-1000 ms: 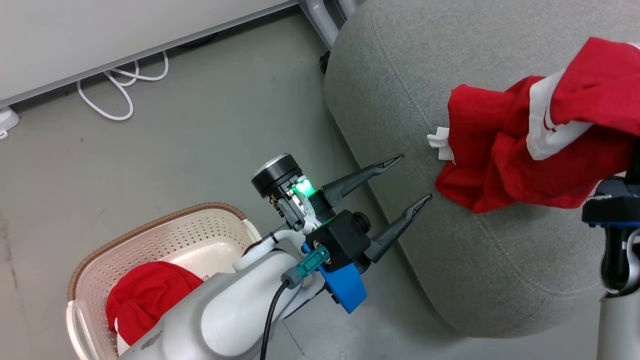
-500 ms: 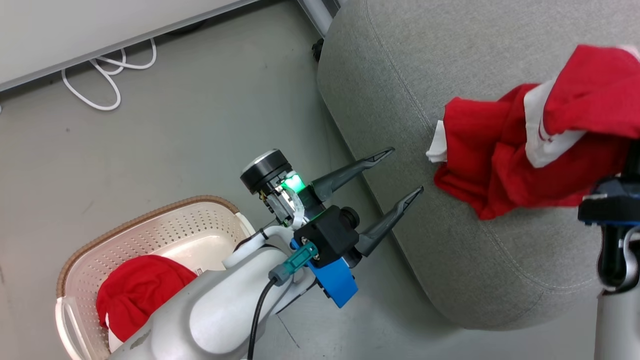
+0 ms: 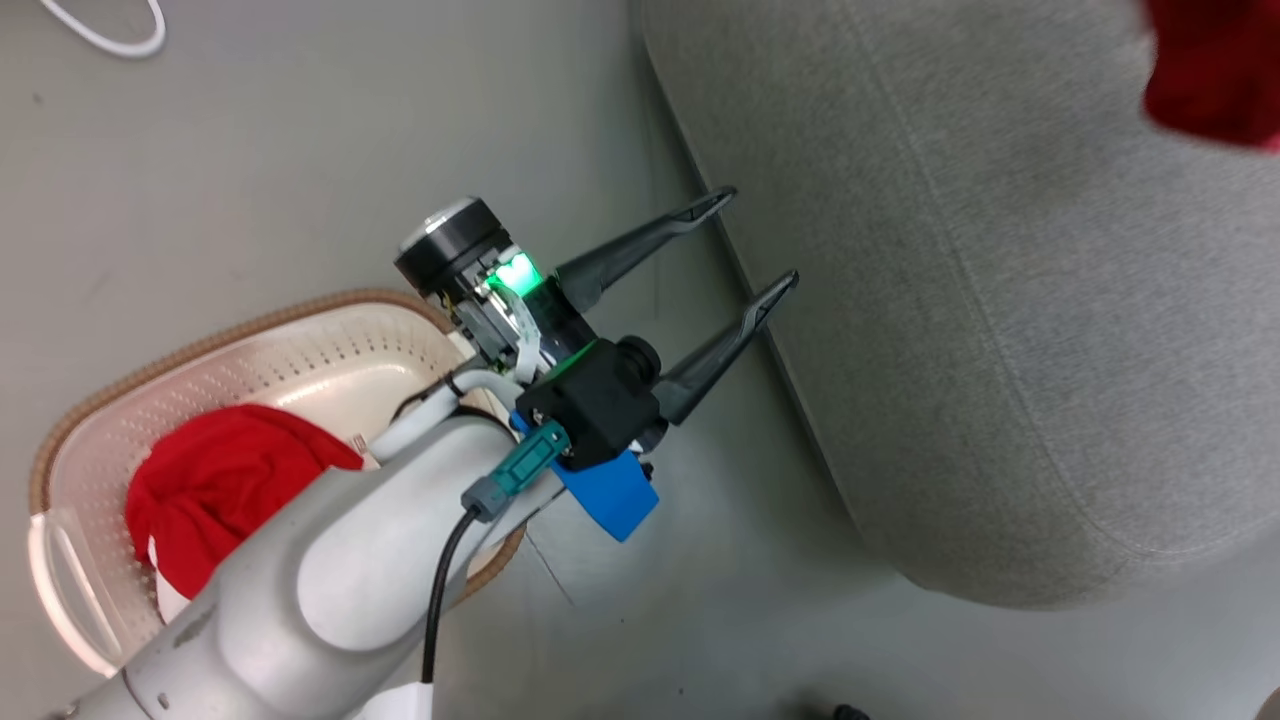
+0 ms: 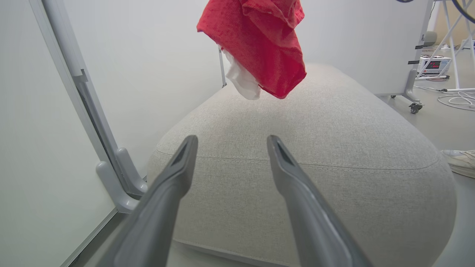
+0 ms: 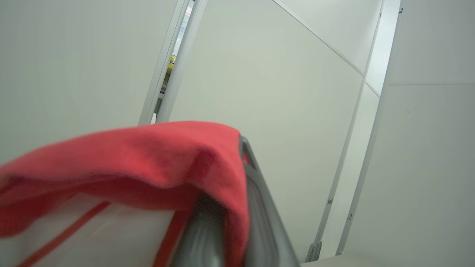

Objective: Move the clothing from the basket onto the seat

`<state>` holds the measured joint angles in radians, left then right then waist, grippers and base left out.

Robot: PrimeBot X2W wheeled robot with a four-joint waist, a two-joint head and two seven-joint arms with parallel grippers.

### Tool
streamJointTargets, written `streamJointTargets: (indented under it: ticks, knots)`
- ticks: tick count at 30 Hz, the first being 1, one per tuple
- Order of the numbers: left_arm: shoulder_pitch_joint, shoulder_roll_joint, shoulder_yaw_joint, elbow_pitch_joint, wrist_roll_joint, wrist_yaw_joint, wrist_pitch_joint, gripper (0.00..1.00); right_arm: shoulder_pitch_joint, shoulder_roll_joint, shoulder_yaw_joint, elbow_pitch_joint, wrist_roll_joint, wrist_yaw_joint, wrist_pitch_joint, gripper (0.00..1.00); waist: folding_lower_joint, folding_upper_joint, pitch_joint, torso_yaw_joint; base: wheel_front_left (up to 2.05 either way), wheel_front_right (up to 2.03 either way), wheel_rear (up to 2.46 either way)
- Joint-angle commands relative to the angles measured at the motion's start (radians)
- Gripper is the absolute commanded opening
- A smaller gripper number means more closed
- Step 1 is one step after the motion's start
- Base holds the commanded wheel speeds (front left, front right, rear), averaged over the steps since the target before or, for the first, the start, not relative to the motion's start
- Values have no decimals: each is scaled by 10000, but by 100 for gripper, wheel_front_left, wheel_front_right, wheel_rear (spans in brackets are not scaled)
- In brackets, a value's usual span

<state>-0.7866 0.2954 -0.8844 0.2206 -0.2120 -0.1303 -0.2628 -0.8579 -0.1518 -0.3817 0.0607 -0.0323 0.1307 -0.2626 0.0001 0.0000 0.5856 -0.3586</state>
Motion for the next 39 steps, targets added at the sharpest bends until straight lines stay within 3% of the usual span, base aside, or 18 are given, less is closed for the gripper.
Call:
streamJointTargets:
  ticks: [1,8,13,22,31,32,33,34,39]
  knots:
    - [-301,135,78,-123,75,-5,-31,100,-555,-321,-278,5,20,1,-35,0,-1,0,812,152,0,0,0]
    - [-986,465,118,-555,242,-5,-31,100,-1662,-1527,-1638,893,121,1,-30,0,-1,0,2045,482,0,0,0]
    - [-1279,653,5,-722,322,-5,-31,100,-1606,-1828,-2057,2102,-141,1,-31,0,-1,0,2602,663,0,0,0]
    - [-1432,764,-31,-852,353,5,-31,100,-1076,-1515,-2331,4288,-537,1,-22,0,-1,0,3089,881,0,0,0]
    - [-1343,797,-38,-802,315,18,-31,100,-667,-881,-2267,4989,-758,1,-22,0,-1,0,3038,944,0,0,0]
    - [-1317,785,-34,-795,315,30,-31,100,-631,-858,-2287,4942,-737,1,-22,29,-1,0,2985,946,0,0,0]
    - [-1292,761,-27,-795,312,43,-31,100,-563,-848,-2281,4894,-721,1,-22,50,-1,0,2924,948,0,0,0]
    - [-1258,729,-18,-790,304,55,-31,100,-475,-849,-2231,4826,-696,1,-22,97,-1,0,2844,948,0,0,0]
    - [-1017,497,71,-744,234,96,-31,100,366,-789,-1959,4221,-596,-1,-22,100,-1,0,2174,969,0,0,0]
